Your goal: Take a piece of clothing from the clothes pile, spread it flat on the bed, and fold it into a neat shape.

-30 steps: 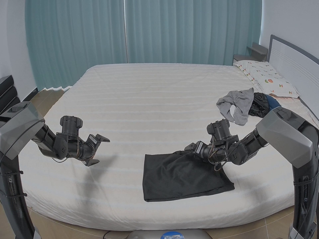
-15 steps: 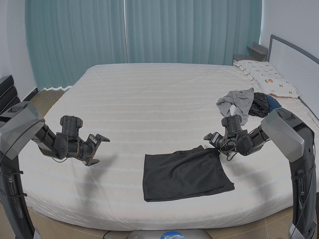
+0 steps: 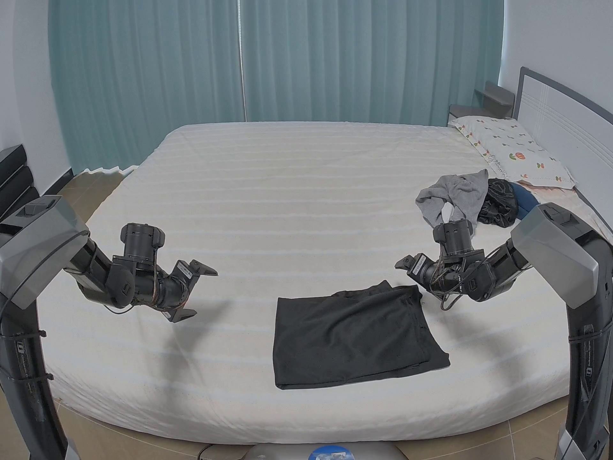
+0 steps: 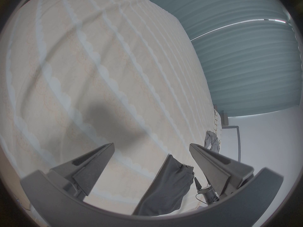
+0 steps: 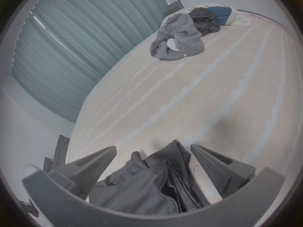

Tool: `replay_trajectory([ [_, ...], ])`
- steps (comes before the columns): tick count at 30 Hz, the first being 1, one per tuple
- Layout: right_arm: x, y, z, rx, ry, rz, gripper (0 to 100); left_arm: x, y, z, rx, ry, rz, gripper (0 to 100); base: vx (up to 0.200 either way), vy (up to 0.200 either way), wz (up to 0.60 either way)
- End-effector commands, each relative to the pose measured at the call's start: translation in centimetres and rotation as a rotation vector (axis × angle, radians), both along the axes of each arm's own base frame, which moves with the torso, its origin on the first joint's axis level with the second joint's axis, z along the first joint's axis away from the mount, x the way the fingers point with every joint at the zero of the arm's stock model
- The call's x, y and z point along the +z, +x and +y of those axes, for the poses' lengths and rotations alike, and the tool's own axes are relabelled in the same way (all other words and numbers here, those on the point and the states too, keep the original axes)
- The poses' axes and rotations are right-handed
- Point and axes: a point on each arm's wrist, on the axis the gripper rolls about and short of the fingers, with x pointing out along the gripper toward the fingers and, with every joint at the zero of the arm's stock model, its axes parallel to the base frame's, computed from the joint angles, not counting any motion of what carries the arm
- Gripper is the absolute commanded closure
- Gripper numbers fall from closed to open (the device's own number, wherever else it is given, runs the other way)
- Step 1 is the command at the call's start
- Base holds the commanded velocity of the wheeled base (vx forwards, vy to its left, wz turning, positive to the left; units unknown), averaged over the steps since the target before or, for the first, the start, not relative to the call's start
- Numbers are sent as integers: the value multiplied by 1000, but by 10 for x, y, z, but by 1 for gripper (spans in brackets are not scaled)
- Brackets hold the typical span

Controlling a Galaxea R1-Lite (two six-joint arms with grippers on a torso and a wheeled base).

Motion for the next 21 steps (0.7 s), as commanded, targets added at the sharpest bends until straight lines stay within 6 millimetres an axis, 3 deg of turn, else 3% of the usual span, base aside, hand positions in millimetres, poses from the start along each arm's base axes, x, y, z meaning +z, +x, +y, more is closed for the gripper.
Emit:
replay_trajectory([
  [1, 3, -5, 0, 10, 8, -2, 0, -1, -6, -9, -22, -1, 15, 0, 0, -200, 0],
  [7, 2, -14, 3, 75, 40, 25, 0, -2, -14, -22, -63, 9, 19, 0, 0, -200, 0],
  [14, 0, -17, 19, 169, 82, 0, 0, 2, -4, -25, -88, 46, -33, 0, 0, 0, 0],
  [21, -9, -23, 51, 274, 79, -8, 0, -6, 5, -35, -116, 89, -53, 0, 0, 0, 0],
])
